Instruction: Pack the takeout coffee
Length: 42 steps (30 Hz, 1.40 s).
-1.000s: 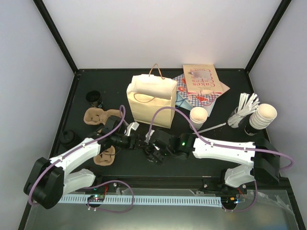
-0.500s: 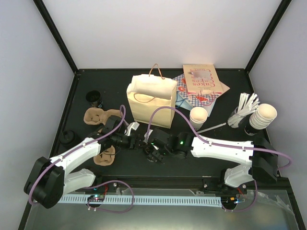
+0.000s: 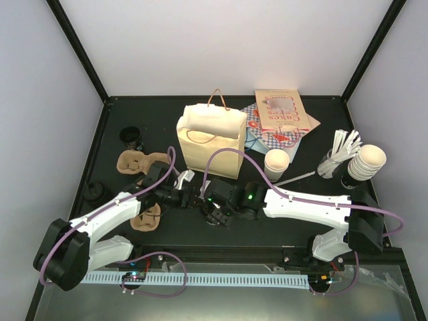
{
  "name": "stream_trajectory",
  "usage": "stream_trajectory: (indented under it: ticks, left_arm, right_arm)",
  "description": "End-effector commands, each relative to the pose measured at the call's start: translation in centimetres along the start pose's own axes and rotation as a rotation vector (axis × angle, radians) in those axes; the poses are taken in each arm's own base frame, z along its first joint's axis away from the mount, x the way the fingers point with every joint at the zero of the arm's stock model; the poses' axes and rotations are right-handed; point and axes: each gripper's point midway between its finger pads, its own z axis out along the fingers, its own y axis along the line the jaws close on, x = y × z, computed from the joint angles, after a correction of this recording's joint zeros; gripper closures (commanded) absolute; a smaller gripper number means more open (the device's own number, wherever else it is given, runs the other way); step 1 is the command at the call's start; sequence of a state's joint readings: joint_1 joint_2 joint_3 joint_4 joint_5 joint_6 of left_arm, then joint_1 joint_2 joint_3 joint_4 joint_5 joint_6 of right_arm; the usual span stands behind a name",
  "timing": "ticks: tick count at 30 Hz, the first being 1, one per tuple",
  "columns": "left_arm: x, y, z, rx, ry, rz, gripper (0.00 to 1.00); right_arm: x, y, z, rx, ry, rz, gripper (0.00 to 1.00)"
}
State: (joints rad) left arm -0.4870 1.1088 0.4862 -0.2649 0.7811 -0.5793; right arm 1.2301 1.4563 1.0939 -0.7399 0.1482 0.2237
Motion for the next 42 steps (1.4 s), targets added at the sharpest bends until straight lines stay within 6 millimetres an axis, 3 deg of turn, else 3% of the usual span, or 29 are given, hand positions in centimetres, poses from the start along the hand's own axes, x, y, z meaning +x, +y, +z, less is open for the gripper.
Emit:
stream_trajectory:
  ticks: [1,12,26,30,37,42]
  left_arm:
    - [0.5,1.0,0.3,-0.053,0.023,-0.029,0.24]
    - [0.6,1.1,0.4,-0.054,0.028,-0.030,0.24]
    - [0.7,1.2,0.5,-0.055,0.031,-0.034,0.24]
    - [0.7,1.1,0.5,-0.053,0.031,-0.034,0.24]
    - [0.2,0.6,0.2,-0.056,0.021,-0.022,0.24]
    - [-0.4,-0.3,-0.1,-0.046,0.014,-0.010,0.24]
  right_arm:
    - [-0.4,-0.8,-0.1,0.043,0.002,-0.007,0.23]
    - [0.4,-0.1,0.8,0.001,0.014,0.022,0.25]
    - [6.0,0.7,3.7,-0.047,0.168,0.080,0.25]
    - [5.1,0.1,3.0,-0.020,0.148,0.062,0.26]
    - [0.8,-0.4,0.1,0.009,0.024,0.026,0.15]
    - [-1.1,-0.7,-1.0,0.026,-0.022,0.013,0.13]
